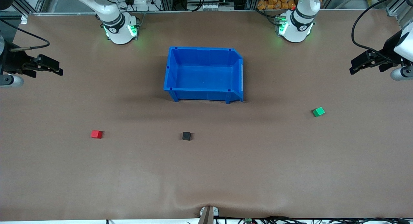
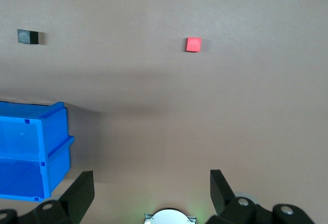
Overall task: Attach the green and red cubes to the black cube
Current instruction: 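Start moving both grippers out from the rest pose toward the cubes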
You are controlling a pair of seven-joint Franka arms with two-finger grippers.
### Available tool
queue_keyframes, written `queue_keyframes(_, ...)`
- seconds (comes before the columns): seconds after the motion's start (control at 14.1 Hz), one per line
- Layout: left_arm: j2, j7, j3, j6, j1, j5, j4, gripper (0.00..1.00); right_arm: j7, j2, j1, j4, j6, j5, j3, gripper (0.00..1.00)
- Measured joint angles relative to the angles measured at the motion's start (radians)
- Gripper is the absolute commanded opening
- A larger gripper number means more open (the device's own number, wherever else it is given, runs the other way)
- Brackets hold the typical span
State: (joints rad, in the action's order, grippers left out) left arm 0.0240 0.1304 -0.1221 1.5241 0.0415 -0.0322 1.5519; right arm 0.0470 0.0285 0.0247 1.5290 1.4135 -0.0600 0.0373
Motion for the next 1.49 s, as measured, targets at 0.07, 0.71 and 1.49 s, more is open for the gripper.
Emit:
queue_keyframes(0.07,0.0,0.0,0.0,0.0,0.0,0.0,0.0,1.0,0.0,0.0,0.0,0.0,0.0,0.0,0.0,1.0)
queue_keyframes(0.71,-0.006,0.0,0.0,0.0,0.0,0.0,0.002,1.0,0.0,0.001,0.0,0.0,0.0,0.0,0.0,1.0)
queue_keyframes(1.49,-0.034,0.001,0.003,0.017,0.006,-0.001,0.031,1.0,0.0,0.003,0.0,0.0,0.0,0.0,0.0,1.0)
